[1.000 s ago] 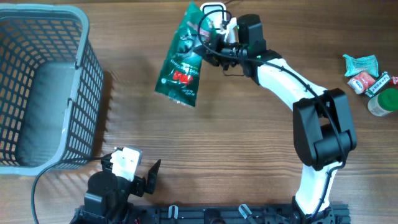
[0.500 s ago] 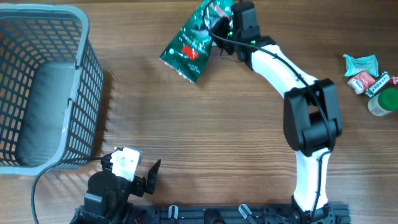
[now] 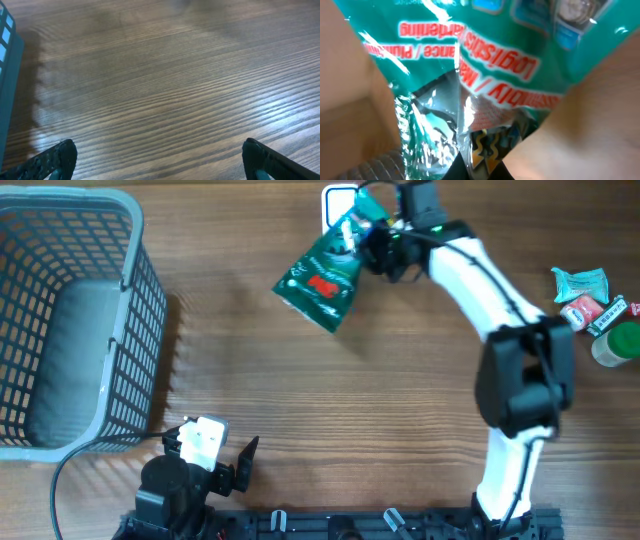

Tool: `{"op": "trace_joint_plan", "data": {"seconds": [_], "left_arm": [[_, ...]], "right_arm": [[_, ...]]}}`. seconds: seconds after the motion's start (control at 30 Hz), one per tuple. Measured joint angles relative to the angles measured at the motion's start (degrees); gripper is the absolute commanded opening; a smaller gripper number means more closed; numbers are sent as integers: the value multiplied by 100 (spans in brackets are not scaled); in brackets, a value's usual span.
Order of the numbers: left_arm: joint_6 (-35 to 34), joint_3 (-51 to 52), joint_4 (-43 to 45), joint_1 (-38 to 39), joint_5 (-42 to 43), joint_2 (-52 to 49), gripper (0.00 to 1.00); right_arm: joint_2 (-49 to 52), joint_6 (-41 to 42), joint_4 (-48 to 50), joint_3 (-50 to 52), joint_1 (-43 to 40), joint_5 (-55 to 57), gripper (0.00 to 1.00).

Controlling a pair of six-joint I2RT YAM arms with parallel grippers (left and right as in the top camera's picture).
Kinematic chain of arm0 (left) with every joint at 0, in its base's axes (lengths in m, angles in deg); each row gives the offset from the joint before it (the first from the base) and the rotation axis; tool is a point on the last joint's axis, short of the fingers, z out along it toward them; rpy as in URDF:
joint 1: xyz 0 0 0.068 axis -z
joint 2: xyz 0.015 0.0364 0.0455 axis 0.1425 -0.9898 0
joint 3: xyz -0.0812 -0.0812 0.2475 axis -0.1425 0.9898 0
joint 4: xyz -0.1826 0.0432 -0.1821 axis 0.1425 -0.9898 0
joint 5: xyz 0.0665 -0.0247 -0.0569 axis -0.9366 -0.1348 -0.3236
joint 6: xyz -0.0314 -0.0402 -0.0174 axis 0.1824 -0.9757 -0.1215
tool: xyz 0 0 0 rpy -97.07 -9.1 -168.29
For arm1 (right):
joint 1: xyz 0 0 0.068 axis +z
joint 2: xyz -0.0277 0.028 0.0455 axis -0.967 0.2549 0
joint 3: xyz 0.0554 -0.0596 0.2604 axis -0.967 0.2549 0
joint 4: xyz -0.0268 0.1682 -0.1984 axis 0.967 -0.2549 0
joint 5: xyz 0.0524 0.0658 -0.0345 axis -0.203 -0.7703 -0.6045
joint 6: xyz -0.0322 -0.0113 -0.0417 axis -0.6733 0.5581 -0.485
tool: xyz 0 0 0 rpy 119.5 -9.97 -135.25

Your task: Scan the item barcode

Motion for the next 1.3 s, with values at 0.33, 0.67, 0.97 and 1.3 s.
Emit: {"op": "trace_joint_plan", "data": {"seconds": [0.33, 0.67, 0.97, 1.3], "left_arm": [[0, 0, 2, 0, 0, 2, 100], [0, 0, 2, 0, 0, 0, 100], [0, 0, 2, 0, 0, 2, 100], [0, 0, 2, 0, 0, 2, 100]], "right_arm": [[28, -1250, 378, -85, -2553, 546, 5], [1128, -592, 1604, -81, -3971, 1032, 61], [1054, -1213, 1263, -1414, -4666, -1075, 99], [-1364, -2535, -103, -1554, -2966, -2063, 99]]}}
